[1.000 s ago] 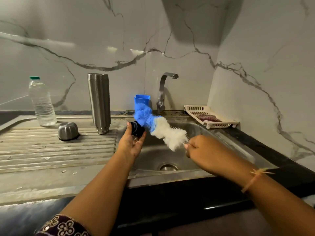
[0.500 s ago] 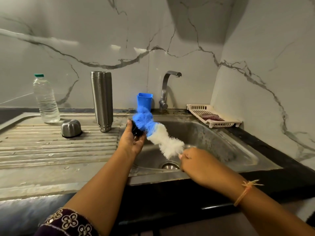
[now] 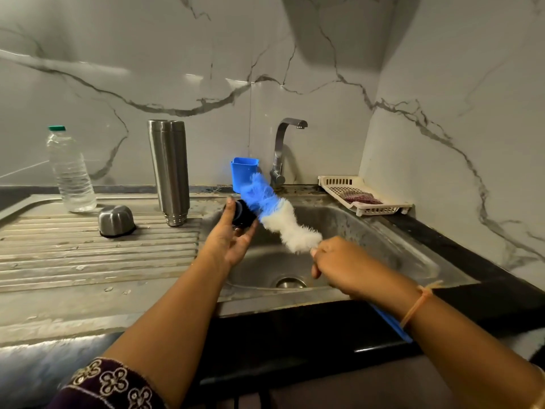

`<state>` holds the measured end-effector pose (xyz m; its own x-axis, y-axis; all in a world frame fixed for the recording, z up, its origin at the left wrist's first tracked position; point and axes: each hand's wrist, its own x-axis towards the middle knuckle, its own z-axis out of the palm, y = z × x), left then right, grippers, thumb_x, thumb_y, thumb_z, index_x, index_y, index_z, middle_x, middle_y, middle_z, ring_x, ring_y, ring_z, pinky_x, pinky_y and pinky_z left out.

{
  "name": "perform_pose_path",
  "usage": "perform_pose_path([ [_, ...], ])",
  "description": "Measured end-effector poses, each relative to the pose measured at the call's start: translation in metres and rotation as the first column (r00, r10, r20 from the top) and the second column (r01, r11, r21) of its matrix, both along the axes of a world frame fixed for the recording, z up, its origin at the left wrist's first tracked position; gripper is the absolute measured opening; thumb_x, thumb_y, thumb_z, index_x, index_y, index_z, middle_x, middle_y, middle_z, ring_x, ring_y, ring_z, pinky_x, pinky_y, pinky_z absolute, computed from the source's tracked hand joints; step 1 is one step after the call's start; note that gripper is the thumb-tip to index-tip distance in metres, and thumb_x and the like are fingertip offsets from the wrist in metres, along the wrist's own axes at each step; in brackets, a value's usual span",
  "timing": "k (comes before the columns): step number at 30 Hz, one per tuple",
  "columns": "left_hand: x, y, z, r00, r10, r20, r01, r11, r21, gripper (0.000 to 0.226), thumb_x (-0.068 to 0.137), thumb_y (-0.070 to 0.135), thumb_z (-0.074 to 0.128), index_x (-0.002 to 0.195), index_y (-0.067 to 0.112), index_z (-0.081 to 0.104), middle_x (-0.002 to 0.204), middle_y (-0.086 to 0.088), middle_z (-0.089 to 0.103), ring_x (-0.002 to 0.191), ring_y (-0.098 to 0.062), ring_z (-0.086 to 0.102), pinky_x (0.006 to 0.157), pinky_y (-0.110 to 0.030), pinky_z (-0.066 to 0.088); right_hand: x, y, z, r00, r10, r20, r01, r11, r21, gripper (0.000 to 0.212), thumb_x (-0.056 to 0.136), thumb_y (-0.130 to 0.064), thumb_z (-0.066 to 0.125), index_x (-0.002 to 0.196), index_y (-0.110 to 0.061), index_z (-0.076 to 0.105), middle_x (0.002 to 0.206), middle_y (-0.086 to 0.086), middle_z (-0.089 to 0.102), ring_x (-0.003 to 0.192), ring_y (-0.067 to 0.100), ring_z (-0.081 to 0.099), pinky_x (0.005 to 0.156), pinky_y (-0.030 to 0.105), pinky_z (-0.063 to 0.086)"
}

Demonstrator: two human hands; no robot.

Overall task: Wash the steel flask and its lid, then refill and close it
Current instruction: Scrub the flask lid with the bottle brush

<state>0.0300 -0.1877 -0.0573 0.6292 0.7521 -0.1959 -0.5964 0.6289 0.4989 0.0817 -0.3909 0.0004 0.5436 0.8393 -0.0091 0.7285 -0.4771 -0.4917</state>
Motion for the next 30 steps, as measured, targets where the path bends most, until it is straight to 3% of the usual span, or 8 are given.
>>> perform_pose_path([
  [2,0.001,-0.007,-0.001,0.985,-0.101,-0.141,0.115,0.988,0.101,0.047,0.081,0.042,0.067,0.112,0.008,0.057,0.098,-0.011,0.064,0.084,-0.020,0.062,0.072,-0.031,0.056,0.002,0.005,0.004,0.999,-0.047,-0.028,0.048,0.998,0.045,0.023,0.100,-0.018,0.038,0.092,-0.007,0.056,0.063,-0.001,0.039,0.051,0.009,0.034,0.037,0.015,0.026],
  [4,0.000,-0.006,-0.002,0.978,-0.062,-0.199,0.086,0.990,0.115,0.041,0.080,0.043,0.068,0.104,0.011,0.059,0.095,-0.007,0.064,0.082,-0.017,0.060,0.070,-0.026,0.051,0.001,0.006,0.000,0.999,-0.032,-0.002,0.032,0.998,0.052,0.026,0.099,-0.021,0.039,0.096,-0.005,0.060,0.071,0.002,0.047,0.060,0.013,0.043,0.048,0.022,0.029],
  [9,-0.007,0.009,-0.001,0.991,0.136,0.010,-0.134,0.987,-0.084,0.041,0.084,0.033,0.067,0.109,0.003,0.057,0.103,-0.014,0.063,0.094,-0.026,0.063,0.072,-0.036,0.056,-0.014,-0.007,-0.016,0.993,0.057,0.099,-0.053,0.998,-0.046,0.028,0.097,-0.019,0.038,0.072,-0.015,0.050,0.071,0.000,0.048,0.076,0.022,0.051,0.058,0.026,0.038],
  [11,-0.005,0.002,-0.002,0.997,0.076,-0.021,-0.076,0.997,-0.013,0.033,0.085,0.030,0.067,0.103,0.004,0.057,0.103,-0.015,0.063,0.097,-0.027,0.062,0.080,-0.038,0.053,-0.012,-0.005,-0.014,0.993,0.017,0.119,-0.014,1.000,-0.024,0.031,0.097,-0.022,0.038,0.066,-0.018,0.039,0.070,0.000,0.044,0.075,0.022,0.049,0.056,0.027,0.034],
  [15,-0.001,-0.008,-0.002,0.979,-0.089,-0.183,0.114,0.985,0.127,0.053,0.072,0.043,0.074,0.110,0.010,0.060,0.107,-0.011,0.065,0.096,-0.022,0.063,0.079,-0.031,0.055,-0.003,0.007,-0.005,0.997,-0.024,0.069,0.021,0.999,0.048,0.029,0.097,-0.023,0.039,0.068,-0.020,0.039,0.073,0.001,0.046,0.076,0.023,0.048,0.052,0.025,0.029],
  [20,-0.004,0.003,0.000,0.990,0.069,-0.122,-0.063,0.997,0.055,0.044,0.086,0.046,0.060,0.110,0.009,0.060,0.101,-0.010,0.067,0.086,-0.022,0.066,0.081,-0.037,0.055,-0.019,-0.007,-0.015,0.996,0.055,0.065,-0.054,0.998,-0.024,0.028,0.097,-0.023,0.038,0.069,-0.019,0.042,0.072,-0.002,0.047,0.068,0.016,0.047,0.053,0.024,0.031],
  [26,-0.002,-0.015,0.004,0.988,-0.098,-0.119,0.116,0.982,0.151,0.031,0.088,0.035,0.061,0.100,0.007,0.061,0.102,-0.014,0.067,0.087,-0.022,0.067,0.075,-0.034,0.057,-0.005,0.005,-0.009,0.994,-0.028,0.107,0.026,0.999,0.023,0.033,0.098,-0.025,0.036,0.066,-0.020,0.037,0.072,0.002,0.045,0.075,0.023,0.048,0.053,0.025,0.029],
  [30,-0.003,-0.001,0.000,0.999,-0.006,-0.036,0.007,0.999,0.033,0.043,0.088,0.041,0.059,0.113,0.007,0.060,0.107,-0.014,0.066,0.091,-0.026,0.066,0.077,-0.040,0.057,-0.013,-0.003,-0.012,0.993,0.042,0.113,-0.035,0.997,-0.062,0.031,0.097,-0.021,0.038,0.066,-0.019,0.039,0.079,0.002,0.049,0.080,0.023,0.051,0.060,0.028,0.033],
])
